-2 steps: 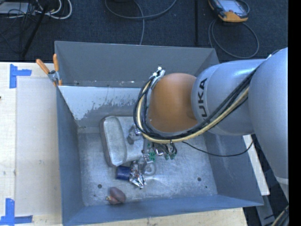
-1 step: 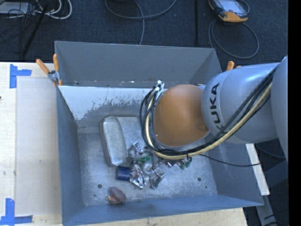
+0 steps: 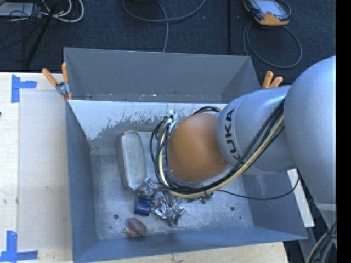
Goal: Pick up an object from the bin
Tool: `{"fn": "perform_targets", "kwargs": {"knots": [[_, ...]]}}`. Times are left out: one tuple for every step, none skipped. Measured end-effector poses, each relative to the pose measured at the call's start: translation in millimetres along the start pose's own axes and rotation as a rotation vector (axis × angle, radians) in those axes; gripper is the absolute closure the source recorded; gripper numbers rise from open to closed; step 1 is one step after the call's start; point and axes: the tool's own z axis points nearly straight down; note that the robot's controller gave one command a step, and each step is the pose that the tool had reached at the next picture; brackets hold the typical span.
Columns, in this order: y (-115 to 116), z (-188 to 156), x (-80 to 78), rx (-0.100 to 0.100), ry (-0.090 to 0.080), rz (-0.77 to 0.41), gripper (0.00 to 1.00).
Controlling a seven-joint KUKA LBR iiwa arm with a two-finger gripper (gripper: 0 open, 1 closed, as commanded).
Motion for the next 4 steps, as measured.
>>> {"fn": "perform_targets", "kwargs": {"knots": [[-1, -2, 1.3, 0.0, 0.006, 0.005, 1.0], [-1, -1, 0.3, 0.001, 0.0, 0.005, 0.0], [60, -4, -39.6, -0.002, -0.002, -0.014, 0.0], [57, -4, -37.8, 0.0, 0.002, -0.007, 1.0]]}}
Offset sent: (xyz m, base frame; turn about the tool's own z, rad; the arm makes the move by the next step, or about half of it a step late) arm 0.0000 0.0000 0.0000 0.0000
